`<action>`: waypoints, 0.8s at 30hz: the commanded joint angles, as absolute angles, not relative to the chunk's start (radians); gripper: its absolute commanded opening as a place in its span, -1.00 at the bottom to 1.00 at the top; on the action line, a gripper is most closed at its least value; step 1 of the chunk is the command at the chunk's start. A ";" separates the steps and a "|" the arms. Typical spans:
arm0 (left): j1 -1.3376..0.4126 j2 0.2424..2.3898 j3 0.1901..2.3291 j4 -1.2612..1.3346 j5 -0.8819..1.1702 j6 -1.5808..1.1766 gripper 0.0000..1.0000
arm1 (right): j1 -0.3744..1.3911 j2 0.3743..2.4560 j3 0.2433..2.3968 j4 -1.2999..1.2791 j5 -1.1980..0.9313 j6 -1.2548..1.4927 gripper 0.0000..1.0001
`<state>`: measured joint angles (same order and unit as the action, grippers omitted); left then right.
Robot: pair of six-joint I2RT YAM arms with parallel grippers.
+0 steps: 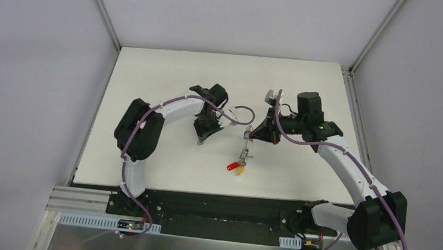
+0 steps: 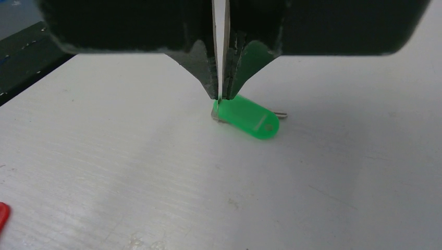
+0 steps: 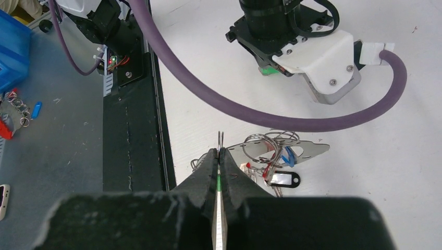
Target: Put the keys on the keyring
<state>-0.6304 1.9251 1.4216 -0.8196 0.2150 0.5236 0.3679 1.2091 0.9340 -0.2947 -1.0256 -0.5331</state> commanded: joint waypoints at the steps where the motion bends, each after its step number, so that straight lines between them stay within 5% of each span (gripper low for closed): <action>1: -0.623 1.911 1.442 -0.861 0.183 0.505 -0.83 | 0.359 1.174 0.927 -0.255 -1.060 -0.545 -1.00; 24: -0.626 1.954 1.477 -0.891 0.204 0.536 -0.47 | 0.338 1.175 0.907 -0.235 -1.088 -0.531 -1.00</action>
<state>-0.6270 1.9324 1.4307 -0.8536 0.2005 0.5282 0.3466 1.2079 0.9020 -0.2802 -1.0332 -0.5316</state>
